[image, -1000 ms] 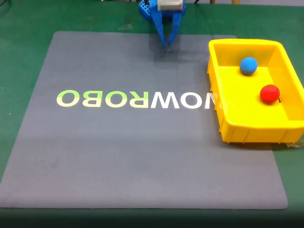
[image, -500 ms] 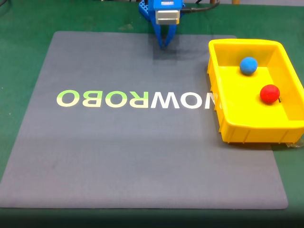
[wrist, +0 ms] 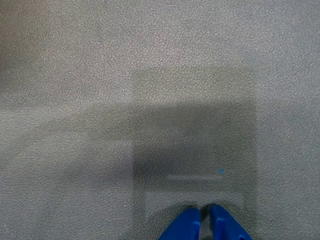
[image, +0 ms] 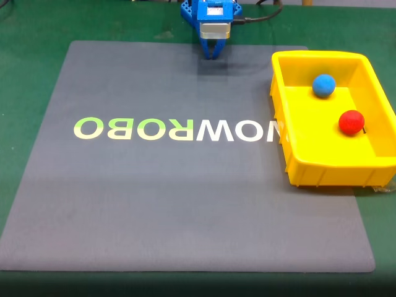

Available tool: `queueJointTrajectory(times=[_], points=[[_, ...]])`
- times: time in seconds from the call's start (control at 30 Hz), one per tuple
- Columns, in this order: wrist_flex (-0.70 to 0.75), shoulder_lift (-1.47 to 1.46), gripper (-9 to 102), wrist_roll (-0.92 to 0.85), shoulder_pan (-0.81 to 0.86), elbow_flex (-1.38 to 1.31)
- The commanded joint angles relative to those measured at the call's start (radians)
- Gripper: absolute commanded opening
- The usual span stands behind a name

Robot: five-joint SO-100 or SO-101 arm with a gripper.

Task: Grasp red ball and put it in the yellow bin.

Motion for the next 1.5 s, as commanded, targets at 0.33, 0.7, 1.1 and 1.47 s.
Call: queueJointTrajectory(times=[0.33,0.7,1.1,1.47], points=[[-0.009,-0.012,0,-0.017,0.020,0.032],[-0.003,0.000,0,-0.020,0.029,0.032],[-0.003,0.002,0,-0.020,0.031,0.032],[-0.003,0.003,0,-0.020,0.032,0.032]])
